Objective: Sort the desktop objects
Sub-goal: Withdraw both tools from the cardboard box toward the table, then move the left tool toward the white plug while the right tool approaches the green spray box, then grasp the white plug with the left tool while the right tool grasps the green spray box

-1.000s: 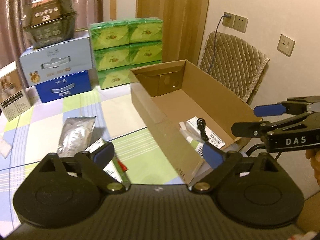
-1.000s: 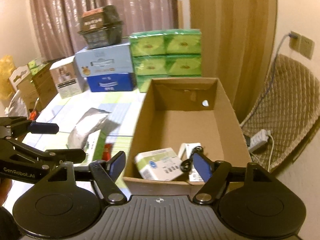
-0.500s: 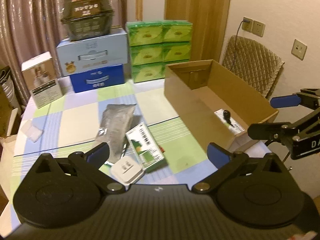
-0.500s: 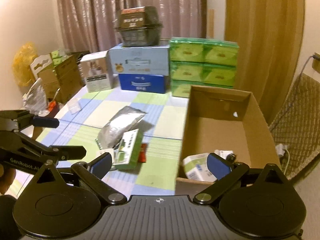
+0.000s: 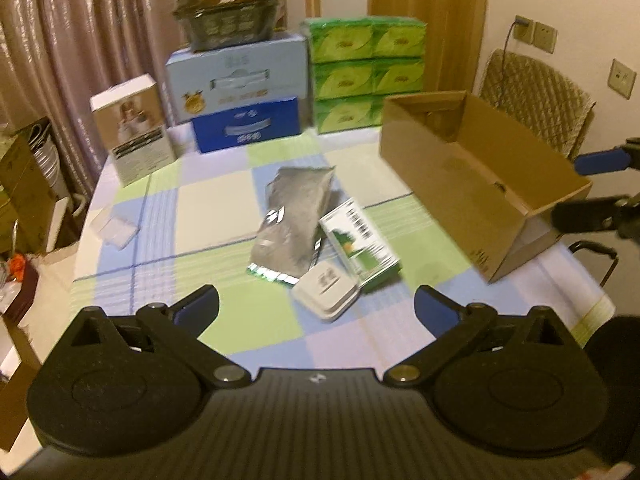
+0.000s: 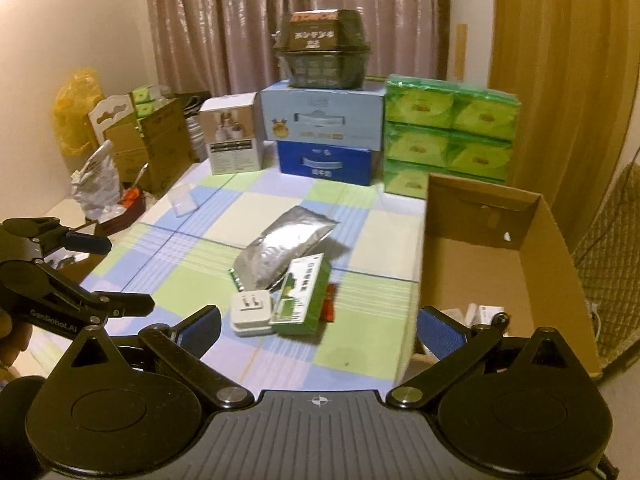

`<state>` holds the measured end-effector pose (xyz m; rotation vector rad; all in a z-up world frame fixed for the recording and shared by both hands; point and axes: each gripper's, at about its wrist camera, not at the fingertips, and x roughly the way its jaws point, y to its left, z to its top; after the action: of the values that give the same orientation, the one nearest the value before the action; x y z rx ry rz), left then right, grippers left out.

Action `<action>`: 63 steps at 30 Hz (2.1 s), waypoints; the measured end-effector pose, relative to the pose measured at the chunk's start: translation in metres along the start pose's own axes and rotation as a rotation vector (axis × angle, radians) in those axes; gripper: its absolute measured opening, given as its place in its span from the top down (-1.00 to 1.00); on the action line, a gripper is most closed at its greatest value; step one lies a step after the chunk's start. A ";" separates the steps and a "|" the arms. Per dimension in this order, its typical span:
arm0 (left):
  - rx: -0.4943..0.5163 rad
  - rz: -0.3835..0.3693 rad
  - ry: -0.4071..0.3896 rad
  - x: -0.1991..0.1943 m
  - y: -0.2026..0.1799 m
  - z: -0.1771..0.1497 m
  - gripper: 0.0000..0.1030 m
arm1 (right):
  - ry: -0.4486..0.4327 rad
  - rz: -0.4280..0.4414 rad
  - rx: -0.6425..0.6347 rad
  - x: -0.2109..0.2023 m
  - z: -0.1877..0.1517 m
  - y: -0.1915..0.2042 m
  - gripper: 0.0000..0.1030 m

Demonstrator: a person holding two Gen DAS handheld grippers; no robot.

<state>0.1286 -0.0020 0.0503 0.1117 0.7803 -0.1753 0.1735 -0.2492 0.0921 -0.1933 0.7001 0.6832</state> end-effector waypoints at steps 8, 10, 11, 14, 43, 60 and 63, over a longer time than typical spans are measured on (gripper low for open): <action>-0.025 0.014 0.040 0.004 0.028 -0.022 -0.98 | 0.034 0.034 -0.012 0.017 -0.010 0.018 -0.97; -0.014 0.016 0.041 0.006 0.029 -0.025 -0.98 | 0.041 0.044 -0.019 0.022 -0.013 0.023 -0.97; -0.008 0.014 0.044 0.008 0.030 -0.025 -0.98 | 0.043 0.049 -0.022 0.024 -0.016 0.026 -0.97; -0.008 0.012 0.048 0.015 0.032 -0.026 -0.98 | 0.051 0.065 -0.031 0.034 -0.021 0.032 -0.97; -0.200 0.016 0.040 0.138 0.060 -0.041 -0.98 | 0.062 0.026 -0.113 0.188 -0.051 0.029 -0.36; -0.216 -0.004 0.037 0.162 0.059 -0.045 -0.98 | 0.068 -0.007 -0.105 0.229 -0.050 0.017 -0.33; -0.221 -0.011 0.039 0.162 0.059 -0.045 -0.98 | 0.079 -0.023 -0.105 0.232 -0.049 0.016 -0.32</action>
<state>0.2224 0.0447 -0.0945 -0.0980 0.8347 -0.0967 0.2671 -0.1367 -0.0951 -0.3261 0.7368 0.6940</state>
